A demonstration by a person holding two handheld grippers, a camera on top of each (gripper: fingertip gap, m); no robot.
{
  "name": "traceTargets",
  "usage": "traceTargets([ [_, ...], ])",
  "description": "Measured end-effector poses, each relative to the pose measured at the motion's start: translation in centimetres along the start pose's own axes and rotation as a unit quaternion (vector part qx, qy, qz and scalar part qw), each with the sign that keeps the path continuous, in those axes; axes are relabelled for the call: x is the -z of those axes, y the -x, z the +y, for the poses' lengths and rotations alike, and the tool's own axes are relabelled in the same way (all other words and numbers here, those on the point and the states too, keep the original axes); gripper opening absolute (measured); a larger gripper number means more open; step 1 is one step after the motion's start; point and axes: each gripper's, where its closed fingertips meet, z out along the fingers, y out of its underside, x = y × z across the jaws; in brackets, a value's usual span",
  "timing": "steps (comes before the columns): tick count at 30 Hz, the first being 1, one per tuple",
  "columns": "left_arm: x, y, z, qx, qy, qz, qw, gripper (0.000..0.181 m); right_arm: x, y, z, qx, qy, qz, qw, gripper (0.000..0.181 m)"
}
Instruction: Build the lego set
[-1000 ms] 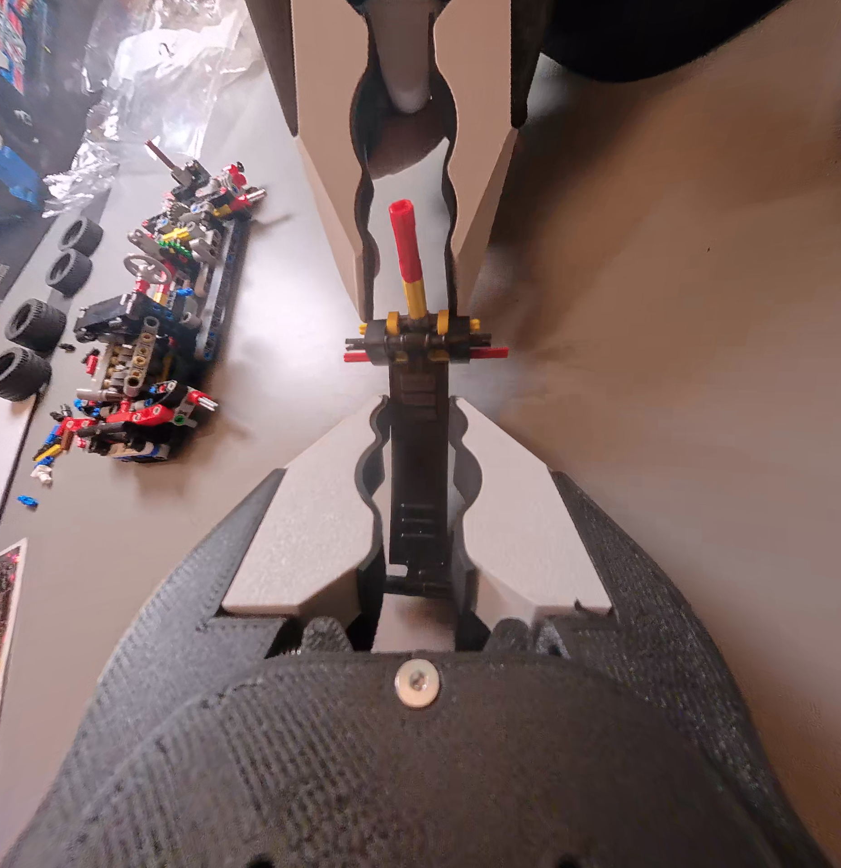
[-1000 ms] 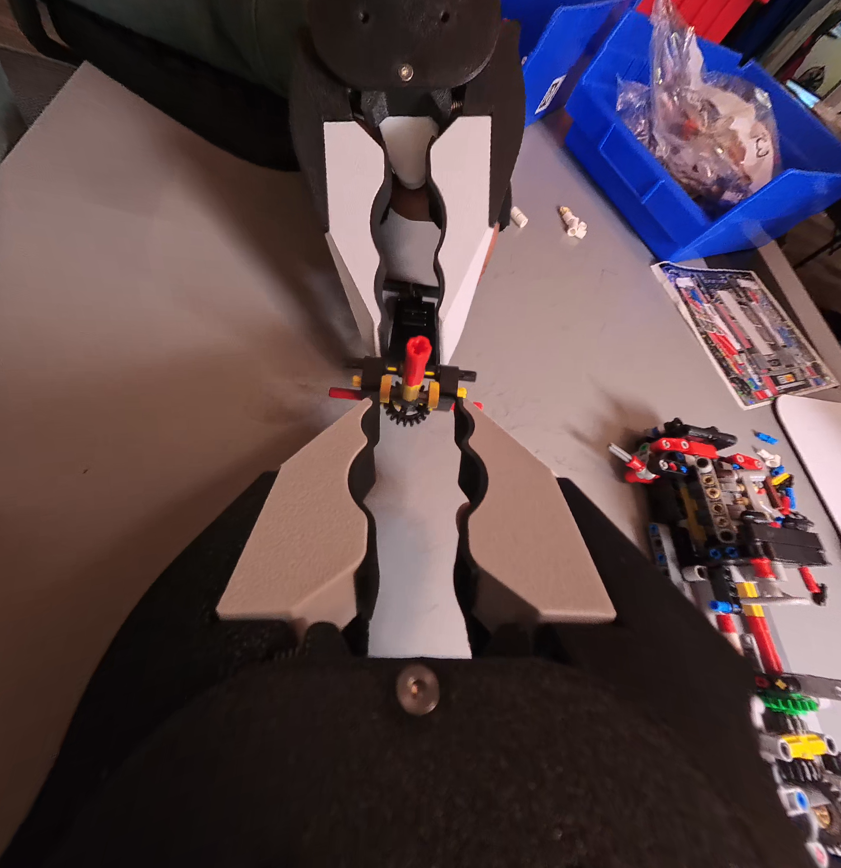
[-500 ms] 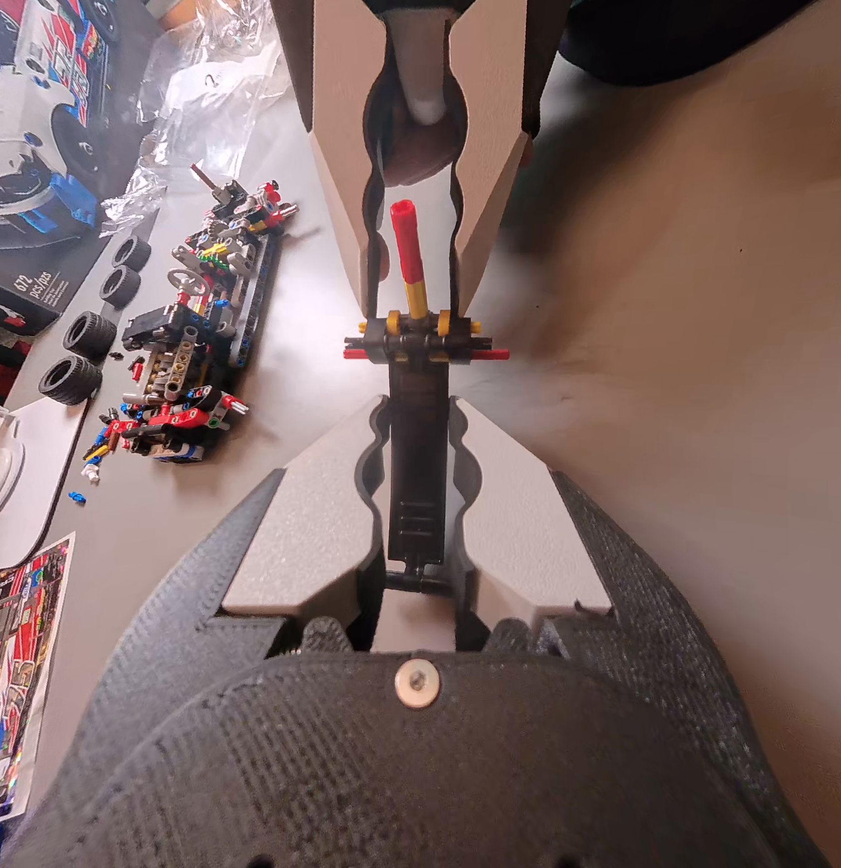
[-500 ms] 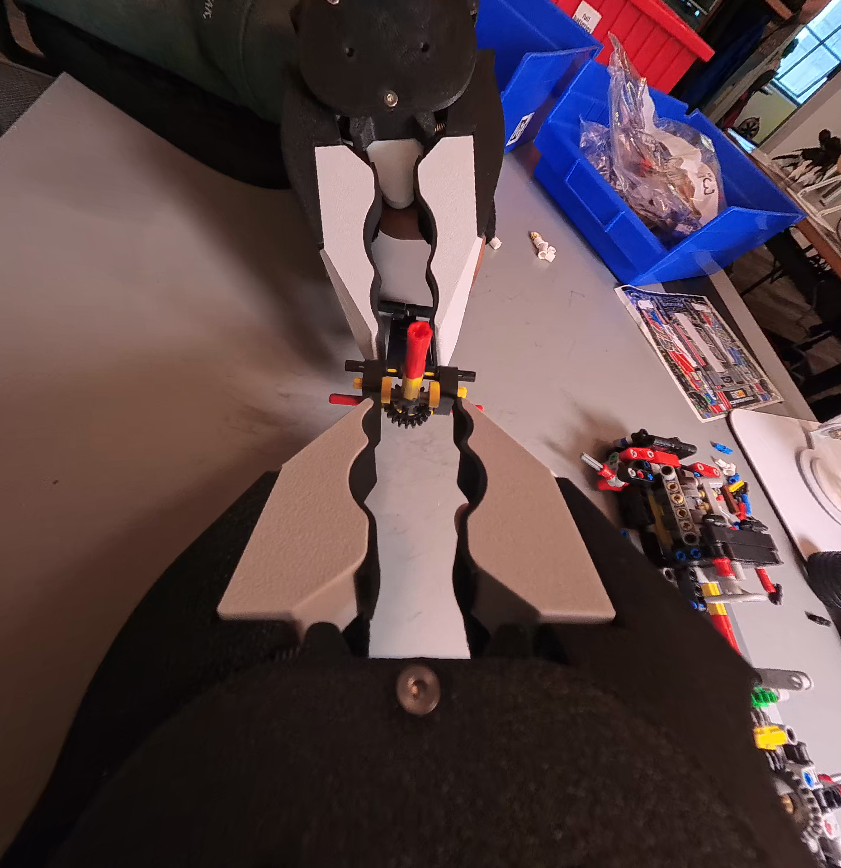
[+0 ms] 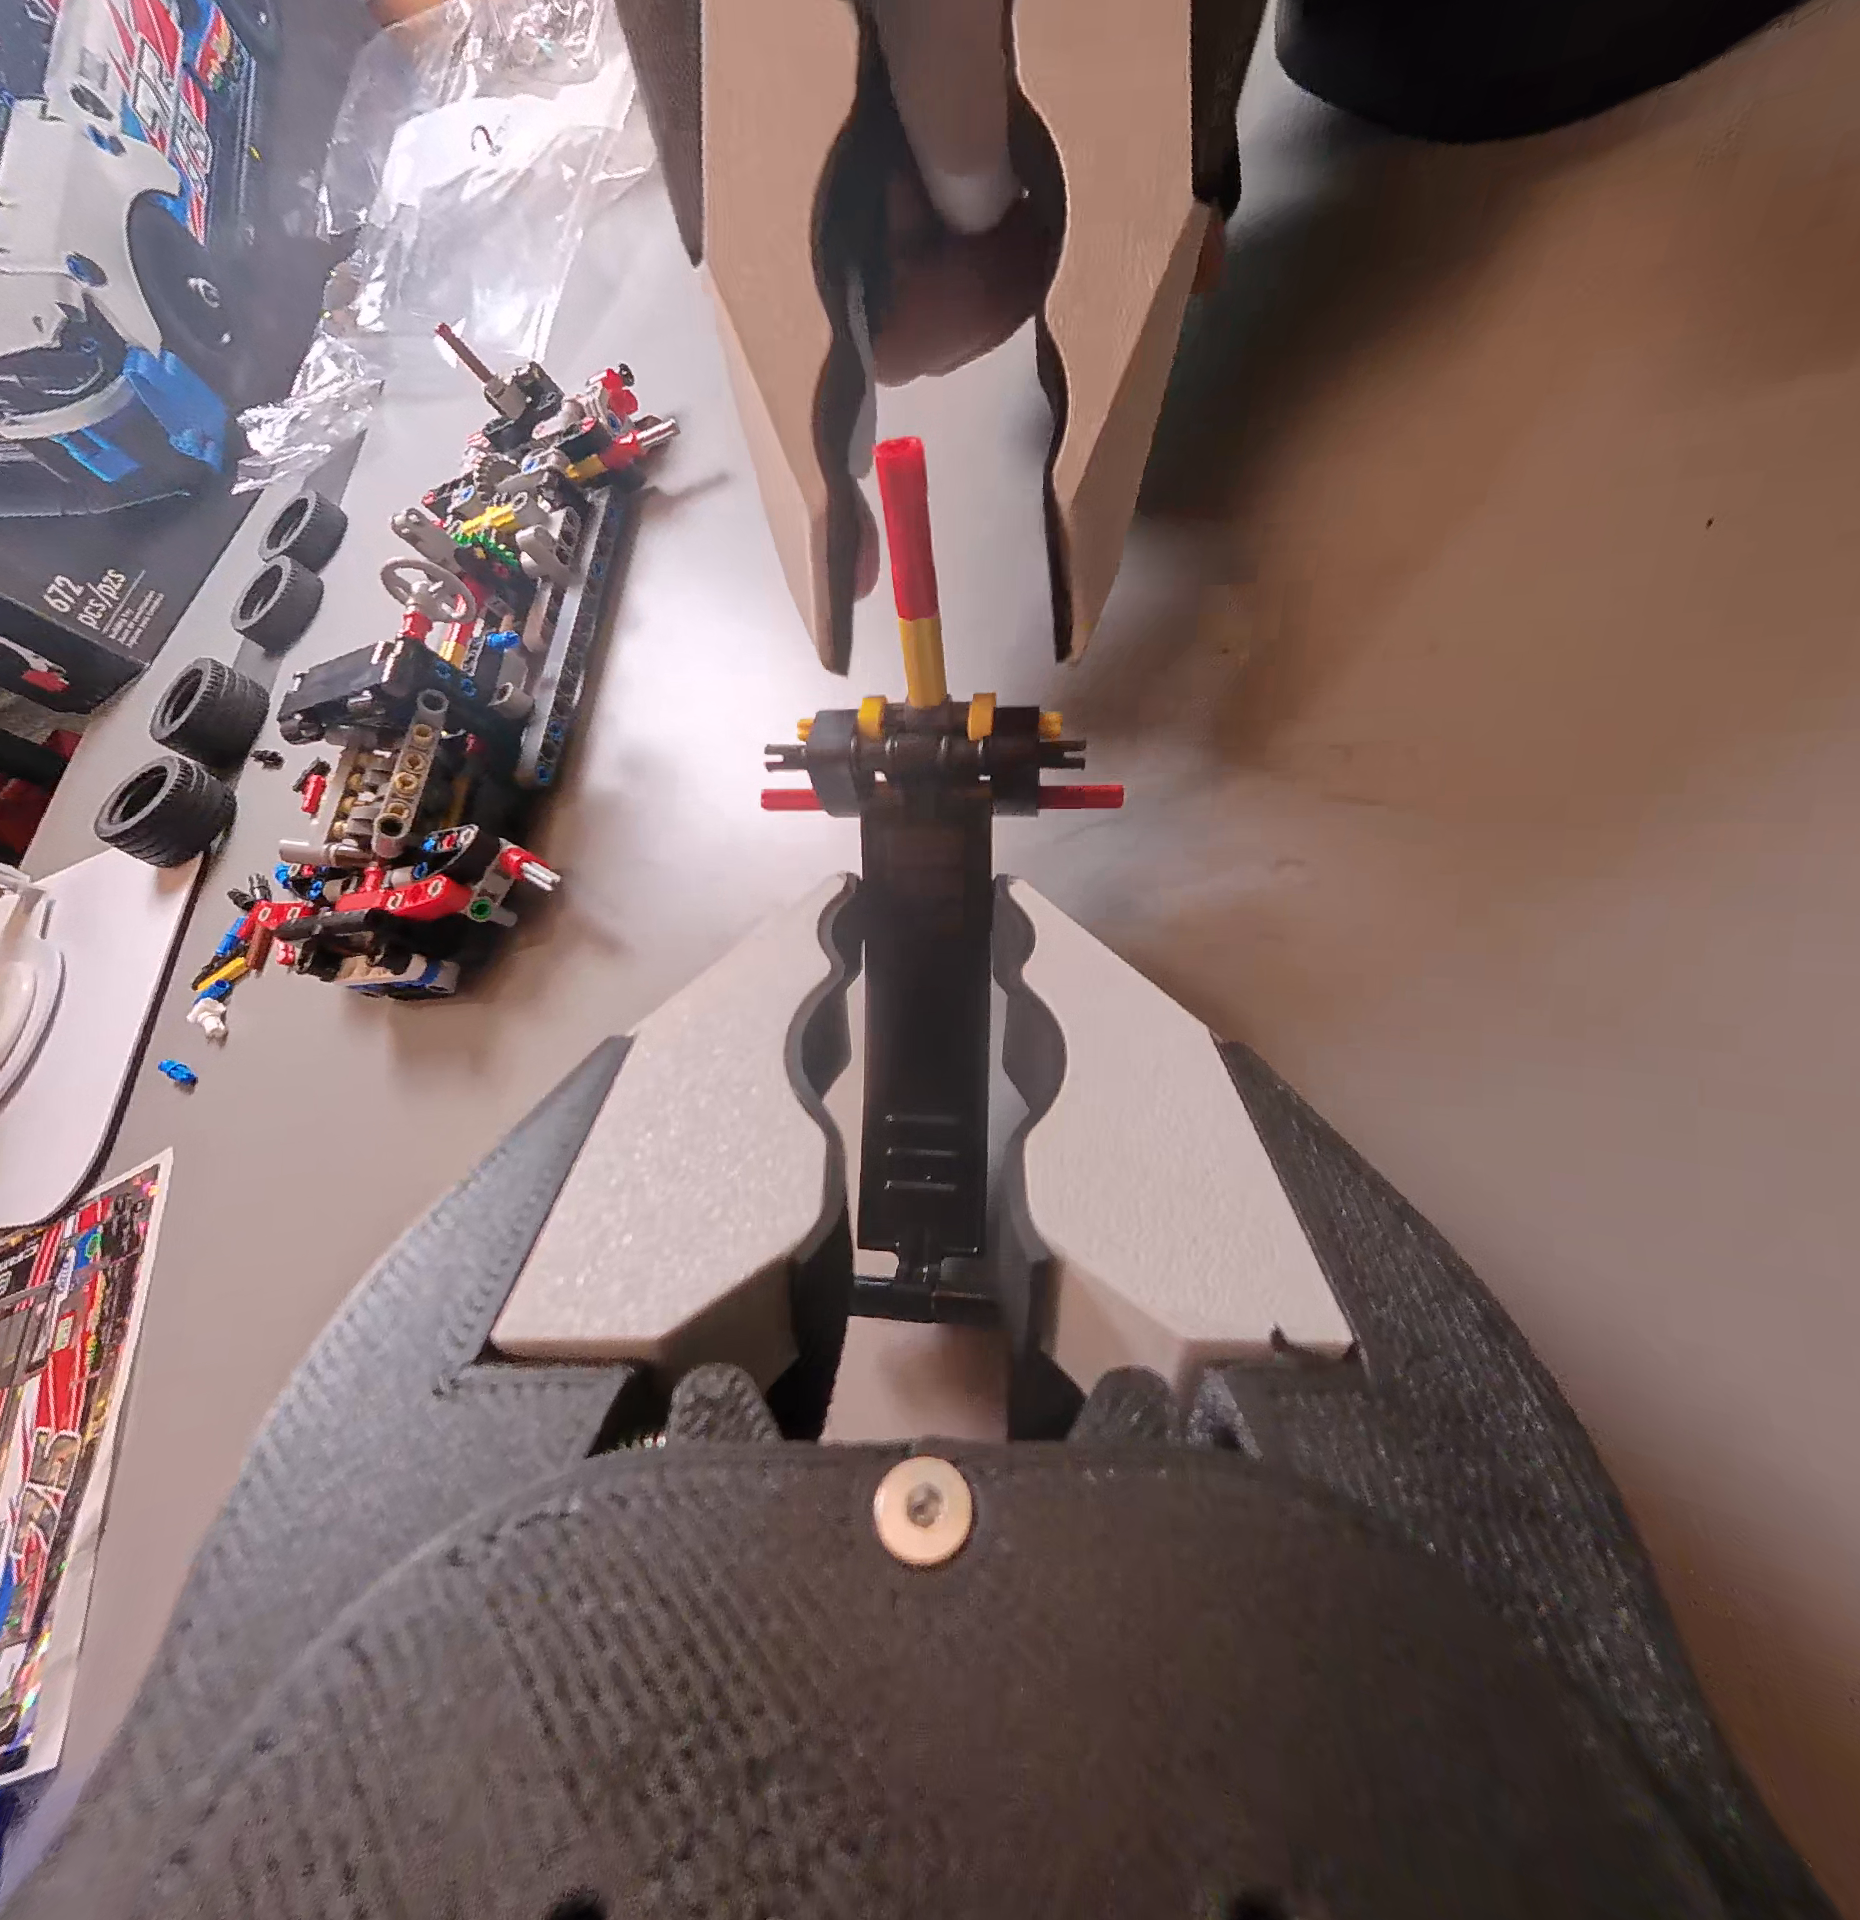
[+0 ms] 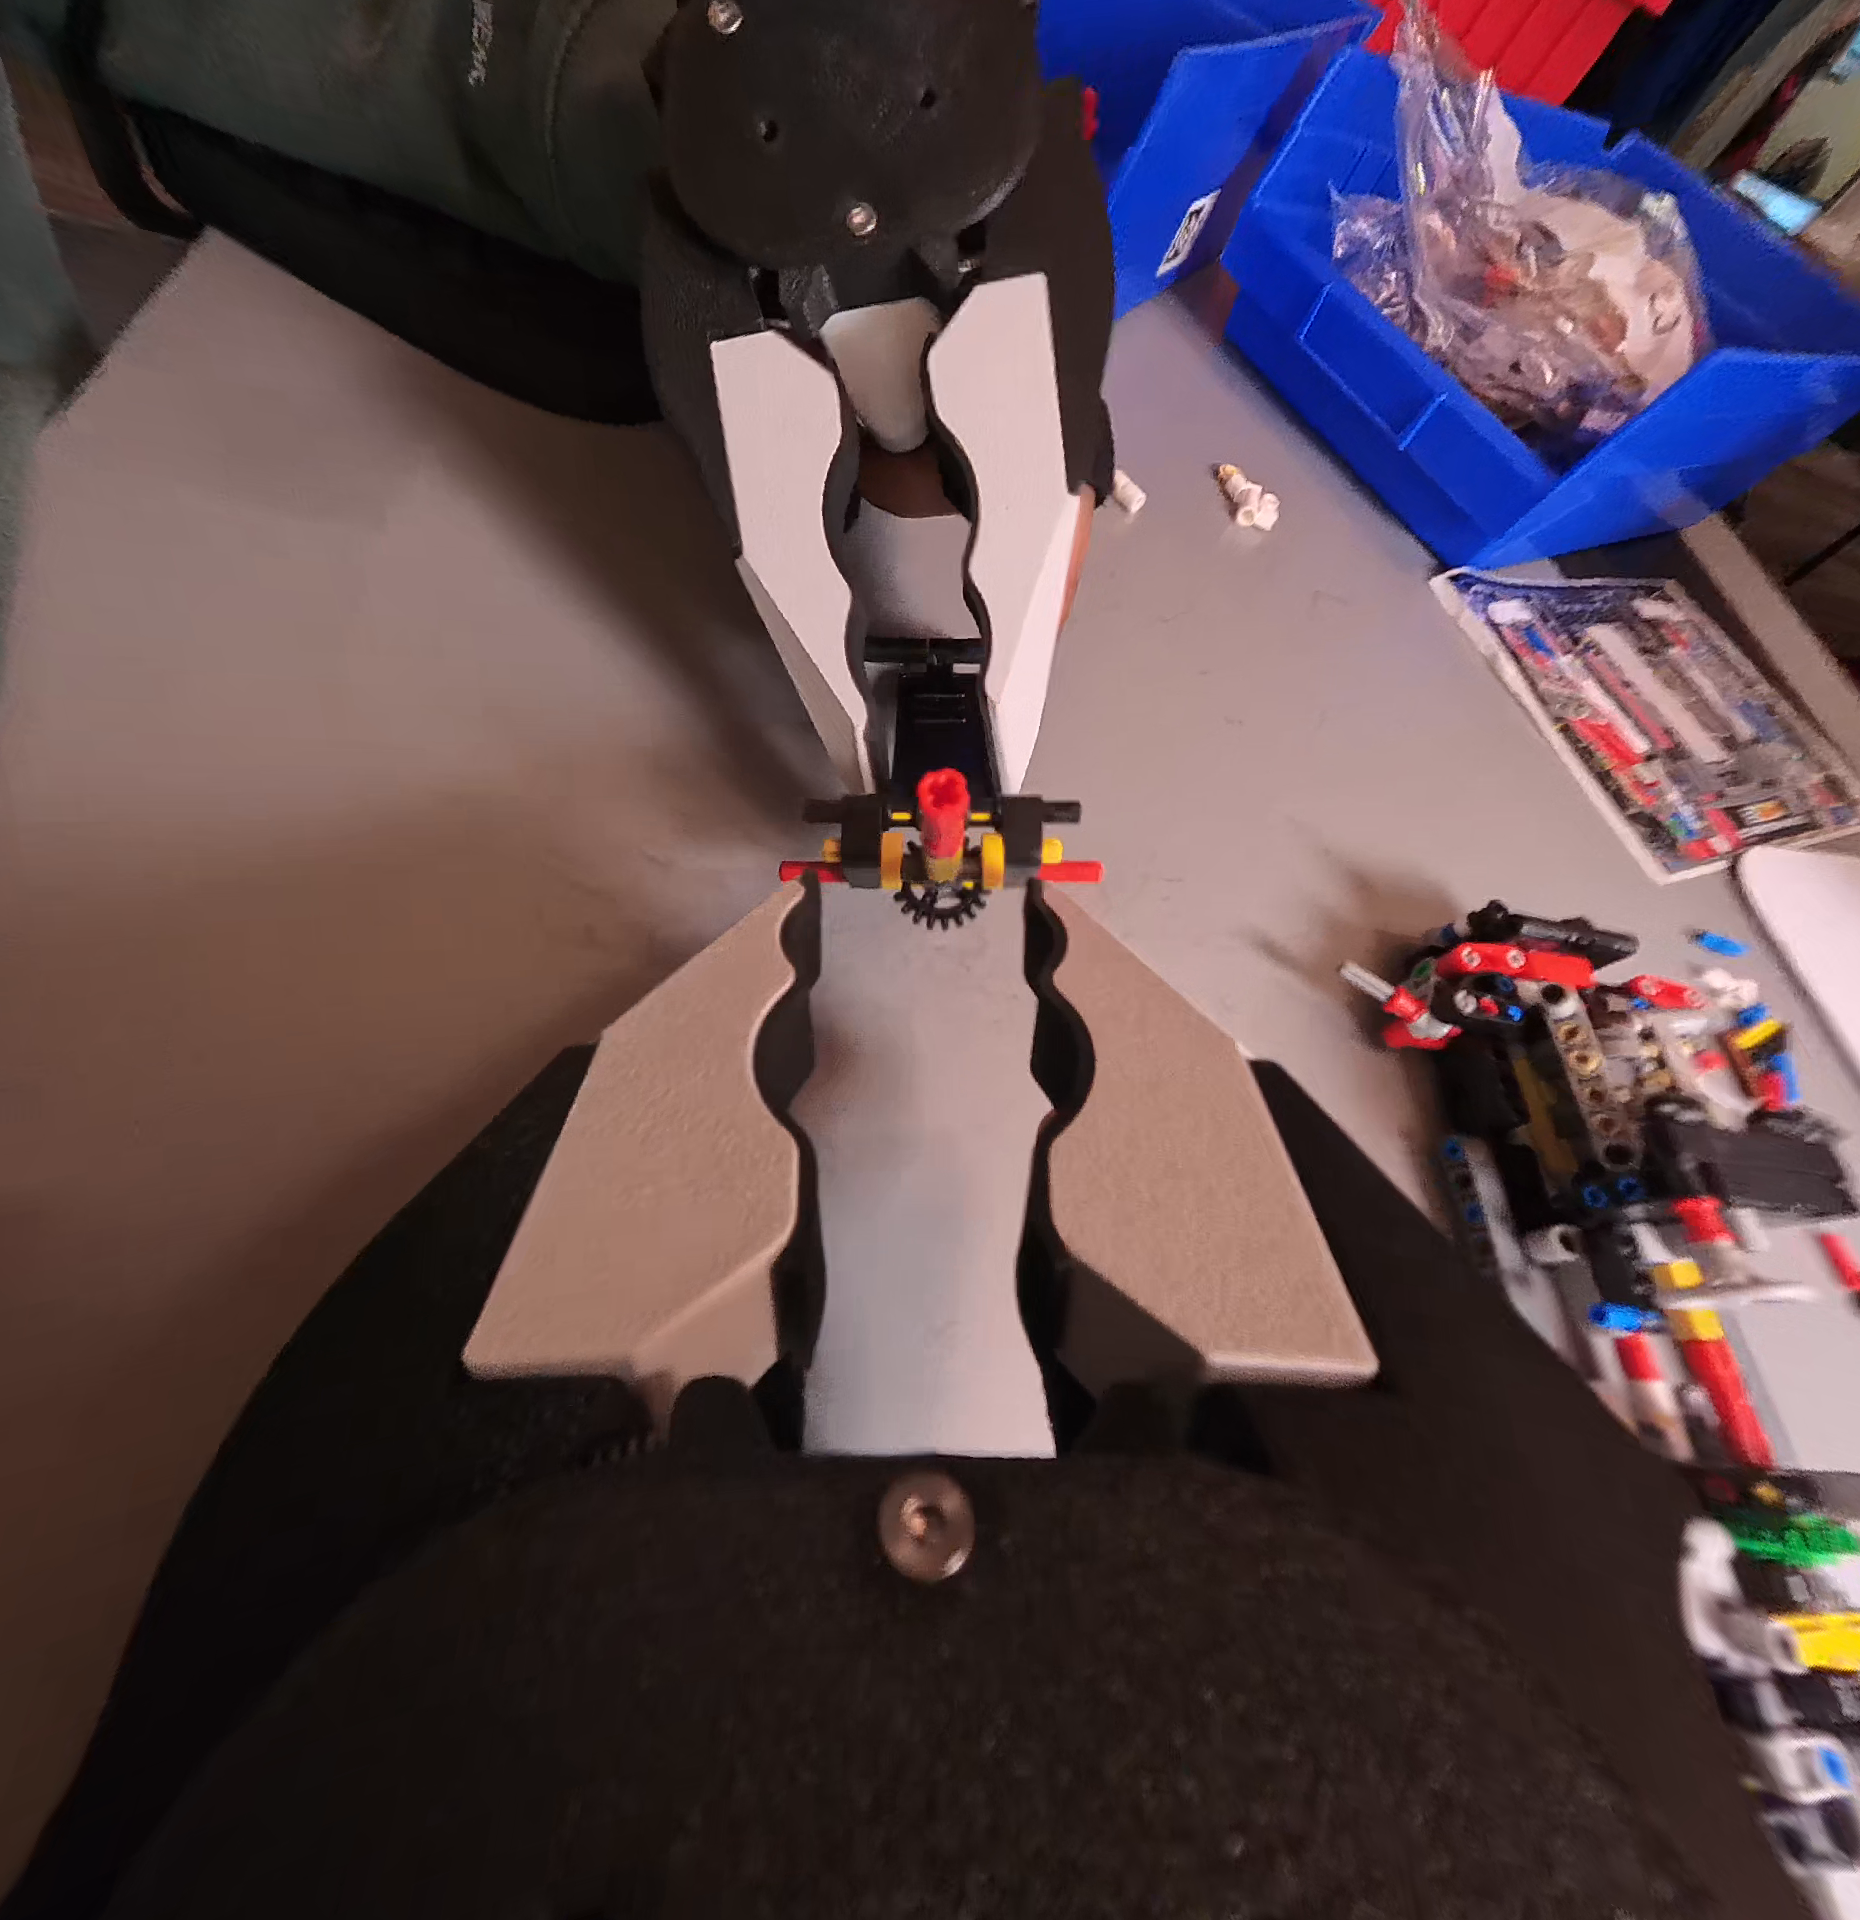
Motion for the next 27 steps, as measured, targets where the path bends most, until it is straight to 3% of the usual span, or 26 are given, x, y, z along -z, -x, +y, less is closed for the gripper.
traceTargets([
  [3, 0.1, 0.1, -0.3, -0.007, -0.006, -0.007, 1.000, 0.022, 0.4, -0.5, 0.2, -0.051, -0.003, -0.015, 0.999, 0.048],
  [10, 0.2, -0.1, -1.2, -0.037, -0.023, -0.019, 0.999, 0.022, -0.3, 0.2, -0.5, -0.023, 0.005, -0.011, 1.000, 0.060],
  [14, 0.5, 0.1, -1.8, -0.056, -0.034, -0.035, 0.997, 0.022, 0.4, 0.3, -1.0, -0.099, -0.030, -0.053, 0.993, 0.059],
  [16, 0.6, 0.4, -2.0, -0.071, -0.037, -0.049, 0.996, 0.022, 1.3, 0.3, -1.6, -0.178, -0.069, -0.099, 0.977, 0.061],
  [18, 0.8, 0.7, -2.1, -0.098, -0.033, -0.071, 0.992, 0.022, 2.5, -0.5, -2.5, -0.284, -0.121, -0.148, 0.940, 0.061],
  [22, 1.0, 1.2, -2.7, -0.175, -0.021, -0.123, 0.977, 0.022, 3.3, -3.5, -3.0, -0.435, -0.186, -0.166, 0.865, 0.063],
  [25, 0.9, 1.2, -3.2, -0.222, -0.013, -0.150, 0.963, 0.022, 1.2, -2.1, -2.2, -0.439, -0.132, -0.176, 0.871, 0.065],
  [27, 0.7, 1.1, -3.3, -0.237, -0.007, -0.156, 0.959, 0.022, 0.0, -0.6, -2.0, -0.414, -0.094, -0.182, 0.887, 0.051],
])
